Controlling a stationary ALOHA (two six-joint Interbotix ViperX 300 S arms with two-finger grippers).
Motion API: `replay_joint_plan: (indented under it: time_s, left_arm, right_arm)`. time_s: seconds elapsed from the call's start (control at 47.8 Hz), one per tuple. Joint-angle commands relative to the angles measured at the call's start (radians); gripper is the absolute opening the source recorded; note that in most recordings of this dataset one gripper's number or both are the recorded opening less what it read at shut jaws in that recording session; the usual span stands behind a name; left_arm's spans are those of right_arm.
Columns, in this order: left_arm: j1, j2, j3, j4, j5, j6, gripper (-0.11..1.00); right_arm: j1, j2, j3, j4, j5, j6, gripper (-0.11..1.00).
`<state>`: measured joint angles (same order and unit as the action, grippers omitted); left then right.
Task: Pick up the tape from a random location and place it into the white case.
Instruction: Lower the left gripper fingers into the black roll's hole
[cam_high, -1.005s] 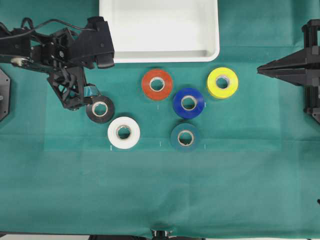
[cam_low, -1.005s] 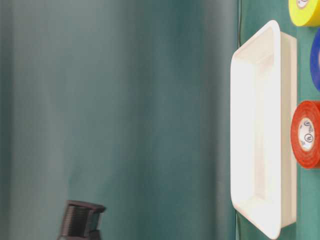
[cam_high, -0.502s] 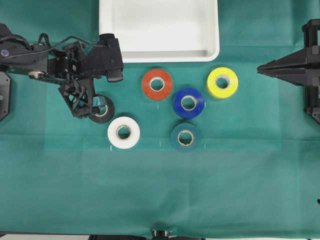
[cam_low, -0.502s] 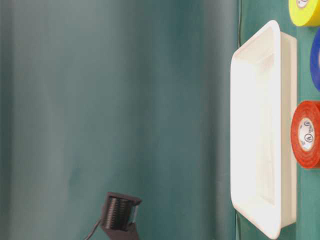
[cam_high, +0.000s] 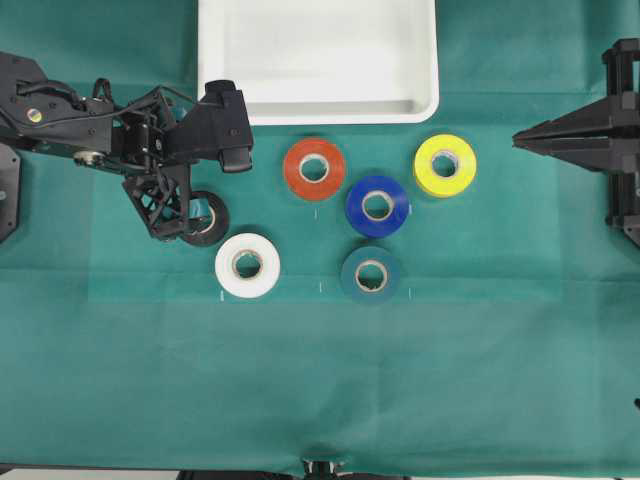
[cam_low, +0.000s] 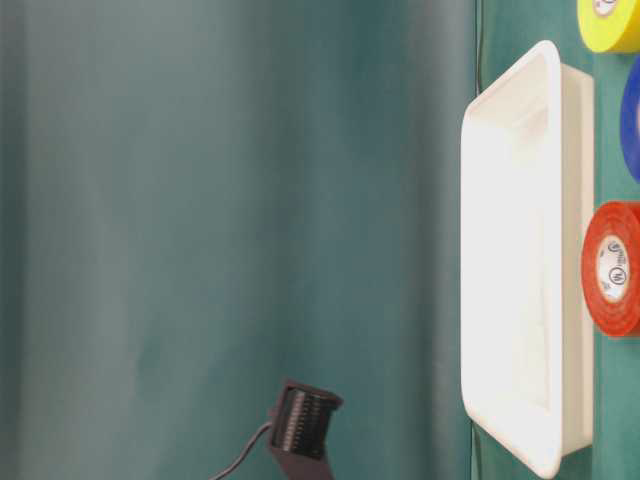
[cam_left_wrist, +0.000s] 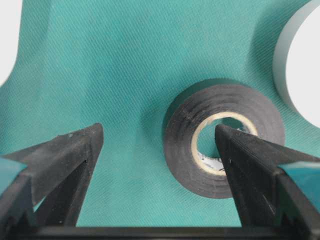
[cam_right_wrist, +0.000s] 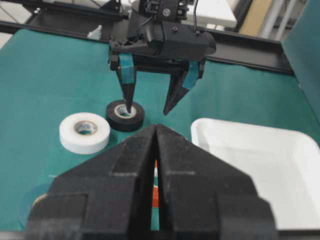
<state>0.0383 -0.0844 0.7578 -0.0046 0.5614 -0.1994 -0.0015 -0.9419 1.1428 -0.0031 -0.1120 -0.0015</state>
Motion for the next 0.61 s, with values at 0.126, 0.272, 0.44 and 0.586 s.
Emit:
replay_joint_plan:
  time_s: [0.126,0.272,0.44,0.586]
  left_arm:
    - [-0.002,0.009,0.017,-0.002,-0.005,-0.002,1.00]
    - [-0.002,0.012,0.018,-0.002,-0.014,-0.002,1.00]
    - [-0.002,0.018,0.018,-0.002,-0.015,-0.002,1.00]
    - [-0.002,0.018,0.018,-0.002,-0.015,-0.002,1.00]
  right_arm:
    - [0.000,0.008,-0.028,-0.002,-0.005,-0.002,0.00]
    - [0.000,0.008,-0.026,-0.002,-0.003,-0.003,0.00]
    - [0.000,0.008,-0.026,-0.002,-0.003,-0.003,0.00]
    - [0.000,0.008,-0.028,-0.002,-0.005,-0.003,0.00]
